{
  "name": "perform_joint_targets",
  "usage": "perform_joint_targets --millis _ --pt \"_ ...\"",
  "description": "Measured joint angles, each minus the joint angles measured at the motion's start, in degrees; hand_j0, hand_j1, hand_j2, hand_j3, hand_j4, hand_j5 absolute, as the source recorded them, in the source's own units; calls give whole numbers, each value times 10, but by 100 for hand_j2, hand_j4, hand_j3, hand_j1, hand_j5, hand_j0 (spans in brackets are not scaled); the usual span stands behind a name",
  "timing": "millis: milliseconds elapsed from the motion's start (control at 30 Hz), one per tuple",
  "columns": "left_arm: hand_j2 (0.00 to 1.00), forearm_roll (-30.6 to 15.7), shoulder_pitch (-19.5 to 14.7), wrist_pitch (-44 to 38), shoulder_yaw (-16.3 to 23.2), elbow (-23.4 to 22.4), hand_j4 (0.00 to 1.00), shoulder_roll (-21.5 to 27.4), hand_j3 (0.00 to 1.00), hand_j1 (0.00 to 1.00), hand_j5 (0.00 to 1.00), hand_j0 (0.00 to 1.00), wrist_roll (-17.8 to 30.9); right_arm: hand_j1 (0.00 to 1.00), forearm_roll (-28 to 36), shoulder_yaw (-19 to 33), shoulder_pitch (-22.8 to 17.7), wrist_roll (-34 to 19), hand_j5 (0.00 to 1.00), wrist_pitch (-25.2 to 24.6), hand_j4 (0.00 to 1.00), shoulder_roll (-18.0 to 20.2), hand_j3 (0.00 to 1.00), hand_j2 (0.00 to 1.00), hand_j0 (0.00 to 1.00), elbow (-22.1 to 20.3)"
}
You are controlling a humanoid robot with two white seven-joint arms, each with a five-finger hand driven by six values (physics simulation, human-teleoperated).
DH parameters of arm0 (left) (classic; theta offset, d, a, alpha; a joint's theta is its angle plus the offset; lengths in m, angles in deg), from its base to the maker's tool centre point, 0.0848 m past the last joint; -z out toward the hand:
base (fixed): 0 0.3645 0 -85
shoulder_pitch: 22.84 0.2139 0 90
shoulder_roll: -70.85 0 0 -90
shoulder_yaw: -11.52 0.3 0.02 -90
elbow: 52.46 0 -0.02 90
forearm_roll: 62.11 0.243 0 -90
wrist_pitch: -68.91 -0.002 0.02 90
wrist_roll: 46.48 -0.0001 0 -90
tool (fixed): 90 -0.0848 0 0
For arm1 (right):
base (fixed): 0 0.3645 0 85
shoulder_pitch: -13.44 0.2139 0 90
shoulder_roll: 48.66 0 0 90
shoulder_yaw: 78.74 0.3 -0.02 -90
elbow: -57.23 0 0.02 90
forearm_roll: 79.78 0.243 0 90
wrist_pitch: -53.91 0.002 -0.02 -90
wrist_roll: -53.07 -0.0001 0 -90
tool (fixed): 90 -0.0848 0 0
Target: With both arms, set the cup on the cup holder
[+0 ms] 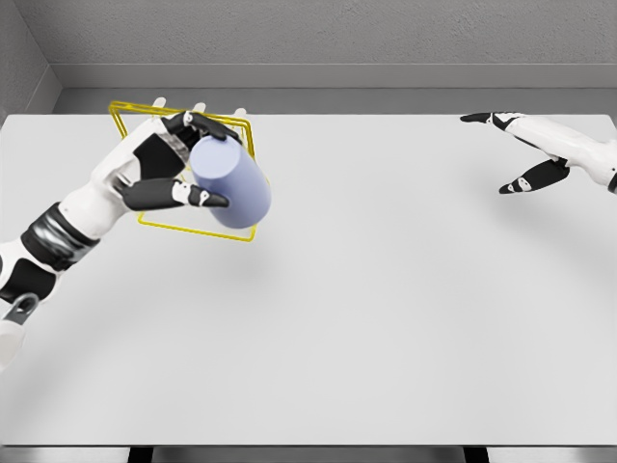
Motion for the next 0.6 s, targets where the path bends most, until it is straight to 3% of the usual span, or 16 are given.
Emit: perform_joint_targets --millis 600 --pt "49 -2 -36 -3 -18 -39 49 -6 49 49 49 49 -10 100 0 0 0 0 100 0 100 4 100 100 100 1"
